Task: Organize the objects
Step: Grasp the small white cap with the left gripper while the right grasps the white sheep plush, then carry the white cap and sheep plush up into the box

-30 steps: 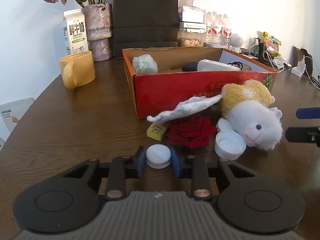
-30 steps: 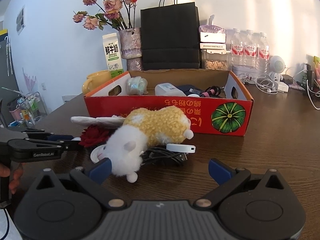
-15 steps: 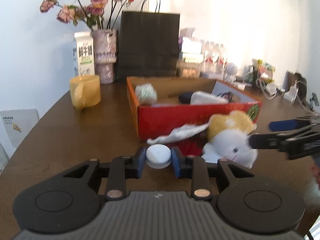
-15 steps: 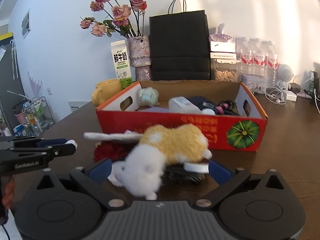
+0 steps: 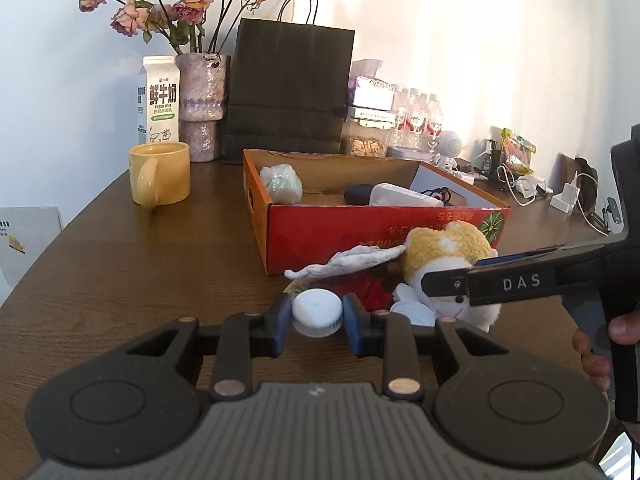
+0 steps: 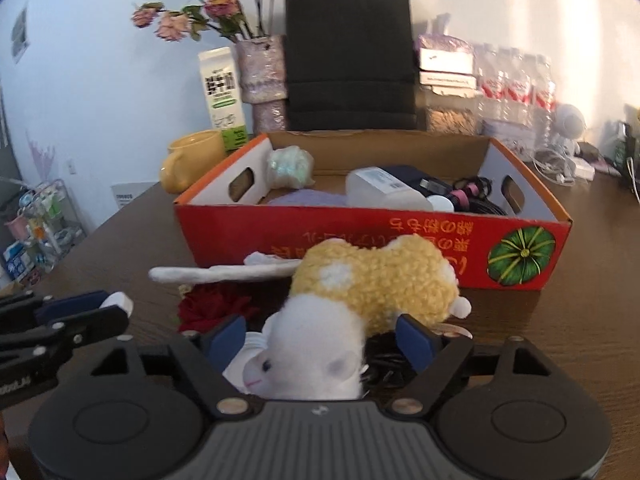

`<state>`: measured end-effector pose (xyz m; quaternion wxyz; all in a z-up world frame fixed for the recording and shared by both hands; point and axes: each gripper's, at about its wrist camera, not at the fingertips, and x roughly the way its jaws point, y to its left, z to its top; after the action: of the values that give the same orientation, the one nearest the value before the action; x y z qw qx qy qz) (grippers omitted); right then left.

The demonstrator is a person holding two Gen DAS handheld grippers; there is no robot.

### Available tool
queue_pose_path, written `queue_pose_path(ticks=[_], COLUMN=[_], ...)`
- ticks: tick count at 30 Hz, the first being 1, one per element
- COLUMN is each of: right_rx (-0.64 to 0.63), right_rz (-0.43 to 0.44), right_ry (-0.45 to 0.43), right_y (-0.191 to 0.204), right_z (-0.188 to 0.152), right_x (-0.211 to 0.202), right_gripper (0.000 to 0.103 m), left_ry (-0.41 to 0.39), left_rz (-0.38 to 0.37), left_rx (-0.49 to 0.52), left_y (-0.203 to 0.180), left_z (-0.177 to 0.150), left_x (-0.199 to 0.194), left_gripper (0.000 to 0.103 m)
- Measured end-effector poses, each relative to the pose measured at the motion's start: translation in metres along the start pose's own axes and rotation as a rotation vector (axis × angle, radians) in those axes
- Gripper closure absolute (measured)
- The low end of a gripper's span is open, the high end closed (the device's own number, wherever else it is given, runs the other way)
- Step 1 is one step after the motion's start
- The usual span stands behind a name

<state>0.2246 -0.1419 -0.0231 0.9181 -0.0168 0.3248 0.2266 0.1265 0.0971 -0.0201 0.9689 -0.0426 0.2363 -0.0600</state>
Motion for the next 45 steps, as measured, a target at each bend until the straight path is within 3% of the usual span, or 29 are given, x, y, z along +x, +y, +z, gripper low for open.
queue_pose_path(ticks=[8, 11, 22, 35, 45], right_rx=[-0.006, 0.015, 0.046, 0.068, 0.045], right_rz=[-0.017, 0.004, 0.055, 0.120, 0.131], right_ry=[0.025, 0.035, -0.005, -0.080, -0.173], right_y=[0.006, 0.004, -0.007, -0.021, -0.034], right_z=[-0.001, -0.004, -0.011, -0.013, 0.008], right_x=[0.012, 0.018, 0.009, -0.014, -0.036], right_gripper=[0.034, 0.042, 0.054, 0.057, 0.057], left_ry=[-0.008, -0.005, -0.007, -0.035, -0.091], left_rz=[-0.011, -0.011, -0.006, -0.021, -0.062], left_rx=[-0.022, -0.026, -0.016, 0.008, 0.022], left_y=[0.003, 0.004, -0.002, -0.022, -0.045], left_z=[-0.001, -0.002, 0.002, 0.016, 0.046], left_x=[0.000, 0.000, -0.003, -0.002, 0.012], left_gripper=[0.074, 0.074, 0.074, 0.074, 0.074])
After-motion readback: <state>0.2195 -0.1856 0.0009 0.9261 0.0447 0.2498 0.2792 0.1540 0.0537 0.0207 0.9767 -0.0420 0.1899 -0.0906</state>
